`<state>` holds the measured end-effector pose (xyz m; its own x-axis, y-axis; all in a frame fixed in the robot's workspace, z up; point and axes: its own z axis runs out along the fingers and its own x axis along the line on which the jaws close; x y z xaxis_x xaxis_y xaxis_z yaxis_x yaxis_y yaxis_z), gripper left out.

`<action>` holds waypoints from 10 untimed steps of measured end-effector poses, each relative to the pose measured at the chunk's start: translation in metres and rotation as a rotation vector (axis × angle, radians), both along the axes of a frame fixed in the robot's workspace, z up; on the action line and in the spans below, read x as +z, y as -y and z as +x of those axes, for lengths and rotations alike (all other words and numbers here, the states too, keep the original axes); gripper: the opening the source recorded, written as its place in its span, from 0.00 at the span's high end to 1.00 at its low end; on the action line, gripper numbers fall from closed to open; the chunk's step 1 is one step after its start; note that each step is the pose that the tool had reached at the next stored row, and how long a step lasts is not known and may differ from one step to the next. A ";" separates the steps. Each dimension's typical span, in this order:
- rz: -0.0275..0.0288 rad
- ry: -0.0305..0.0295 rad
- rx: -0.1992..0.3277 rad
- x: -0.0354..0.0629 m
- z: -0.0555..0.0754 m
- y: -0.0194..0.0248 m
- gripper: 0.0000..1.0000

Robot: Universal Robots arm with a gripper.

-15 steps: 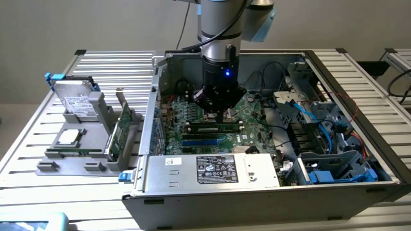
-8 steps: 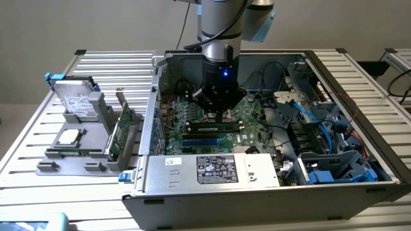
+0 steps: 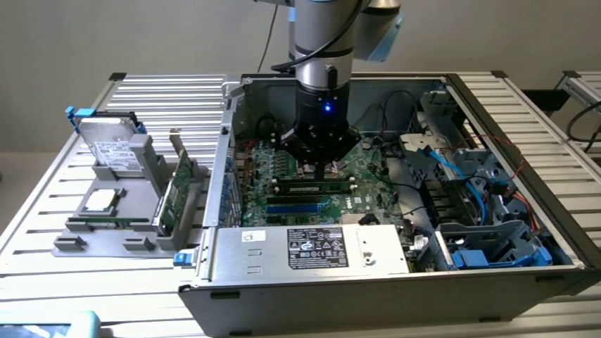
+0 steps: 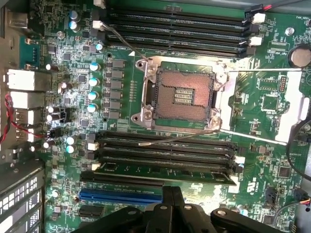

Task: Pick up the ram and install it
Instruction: 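Press down the ram until it locks into place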

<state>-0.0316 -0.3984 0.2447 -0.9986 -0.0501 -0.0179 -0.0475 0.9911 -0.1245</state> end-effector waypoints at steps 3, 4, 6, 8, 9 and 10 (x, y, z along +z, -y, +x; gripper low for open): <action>-0.0001 0.0008 -0.041 0.0000 0.000 0.0000 0.89; -0.0001 0.0011 -0.054 0.0000 0.000 0.0000 0.89; -0.0001 0.0016 -0.068 0.0000 0.000 0.0000 0.89; -0.0001 0.0015 -0.068 0.0000 0.000 0.0000 0.89; -0.0001 0.0015 -0.068 0.0000 0.000 0.0000 0.89; -0.0001 0.0015 -0.068 0.0000 0.000 0.0000 0.89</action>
